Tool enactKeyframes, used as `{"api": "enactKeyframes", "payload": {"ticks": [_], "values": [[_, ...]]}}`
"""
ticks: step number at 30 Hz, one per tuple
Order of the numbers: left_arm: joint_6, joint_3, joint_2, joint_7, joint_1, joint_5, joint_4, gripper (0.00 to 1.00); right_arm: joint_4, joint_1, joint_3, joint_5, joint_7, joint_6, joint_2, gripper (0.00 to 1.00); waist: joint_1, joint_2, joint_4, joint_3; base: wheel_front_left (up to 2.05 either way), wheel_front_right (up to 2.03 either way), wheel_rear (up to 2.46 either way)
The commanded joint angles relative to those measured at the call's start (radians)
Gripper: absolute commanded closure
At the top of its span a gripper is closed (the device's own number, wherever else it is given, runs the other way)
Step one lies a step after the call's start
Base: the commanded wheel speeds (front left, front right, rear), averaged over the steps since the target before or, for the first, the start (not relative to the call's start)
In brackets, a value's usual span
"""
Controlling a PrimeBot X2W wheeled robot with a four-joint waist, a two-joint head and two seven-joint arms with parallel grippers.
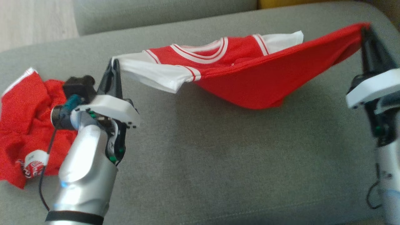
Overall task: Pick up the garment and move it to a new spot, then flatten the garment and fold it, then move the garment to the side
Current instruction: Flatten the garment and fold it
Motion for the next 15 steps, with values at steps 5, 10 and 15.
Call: {"api": "enactKeyframes", "payload": {"ticks": [5,10,15], "values": [[-0.017,0.065,0.036,-0.009,-0.032,-0.041,-0.150,1.00,-0.169,-0.028,0.027,0.008,0.058,0.002,-0.065,1.00,0.0000,0.0000,0.034,-0.077,0.00,0.00,0.00],[-0.019,0.086,0.051,0.048,-0.048,-0.077,-0.332,1.00,-0.215,-0.075,0.033,-0.025,0.066,0.002,-0.117,1.00,0.0000,0.0000,0.062,-0.130,0.00,0.00,0.00],[0.000,0.102,0.074,0.143,-0.060,-0.099,-0.522,1.00,-0.226,-0.121,0.008,-0.114,0.068,0.002,-0.154,1.00,0.0000,0.0000,0.080,-0.169,0.00,0.00,0.00]]}}
